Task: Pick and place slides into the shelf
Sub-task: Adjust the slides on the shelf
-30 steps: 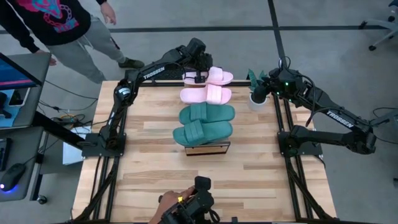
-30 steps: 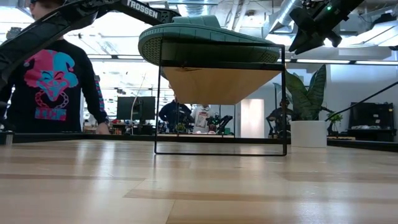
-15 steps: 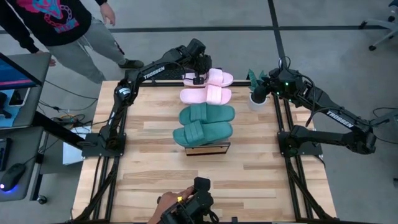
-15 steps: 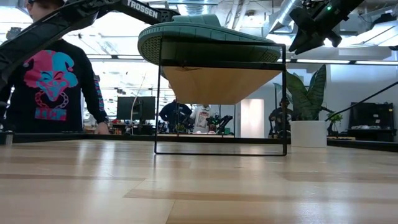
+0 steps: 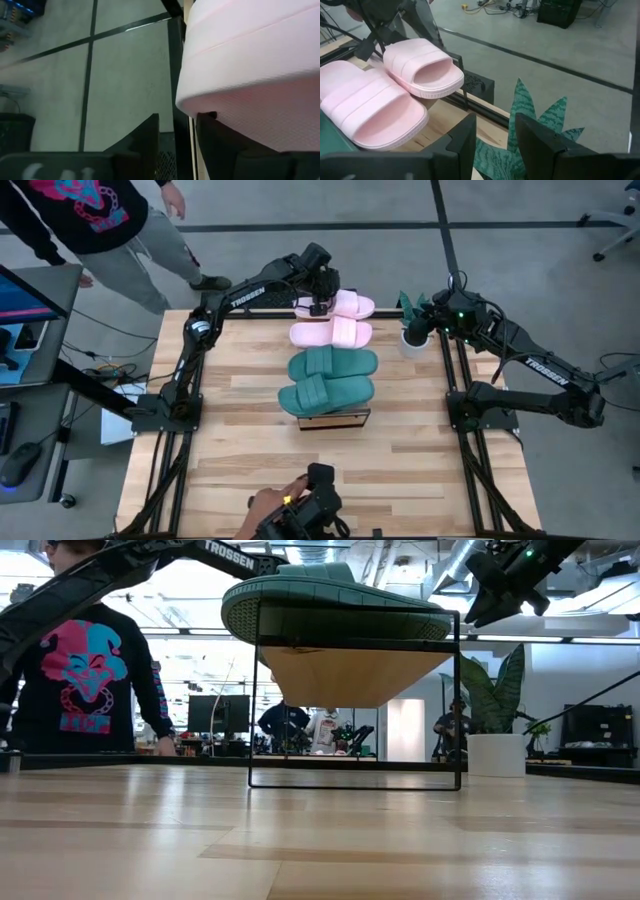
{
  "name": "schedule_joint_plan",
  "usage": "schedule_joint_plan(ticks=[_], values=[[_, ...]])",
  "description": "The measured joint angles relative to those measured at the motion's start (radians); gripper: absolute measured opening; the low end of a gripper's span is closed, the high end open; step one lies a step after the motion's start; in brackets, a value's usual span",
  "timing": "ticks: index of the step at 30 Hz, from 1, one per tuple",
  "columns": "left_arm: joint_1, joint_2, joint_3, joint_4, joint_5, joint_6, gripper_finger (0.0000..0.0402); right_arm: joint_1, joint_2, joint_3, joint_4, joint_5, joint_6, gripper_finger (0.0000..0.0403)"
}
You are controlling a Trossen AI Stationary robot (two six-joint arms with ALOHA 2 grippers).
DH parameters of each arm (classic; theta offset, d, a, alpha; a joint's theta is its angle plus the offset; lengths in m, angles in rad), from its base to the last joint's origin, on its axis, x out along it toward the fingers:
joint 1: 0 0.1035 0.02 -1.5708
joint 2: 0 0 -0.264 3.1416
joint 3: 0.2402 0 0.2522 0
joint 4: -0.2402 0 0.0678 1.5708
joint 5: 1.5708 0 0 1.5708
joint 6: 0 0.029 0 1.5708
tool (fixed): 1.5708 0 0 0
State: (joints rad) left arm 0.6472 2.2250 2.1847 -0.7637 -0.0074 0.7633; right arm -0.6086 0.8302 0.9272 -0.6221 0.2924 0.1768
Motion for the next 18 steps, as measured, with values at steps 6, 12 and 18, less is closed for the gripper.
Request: schedule_joint_plan(ticks=[6, 12, 18], values=[[0.005, -0.009, 0.009, -0.029, -0.011, 0.011, 0.0123, 0.0, 0.0, 0.0, -0.008, 0.0, 0.0, 0.0129], [0.012, -0.012, 0.031, -0.049, -0.029, 0.012, 0.0124, 0.0, 0.0, 0.0, -0.011, -0.002, 0.0, 0.0129], [0.013, -0.022, 0.031, -0.065, -0.071, 0.031, 0.0124, 0.0, 0.0, 0.0, -0.013, -0.003, 0.0, 0.0129]])
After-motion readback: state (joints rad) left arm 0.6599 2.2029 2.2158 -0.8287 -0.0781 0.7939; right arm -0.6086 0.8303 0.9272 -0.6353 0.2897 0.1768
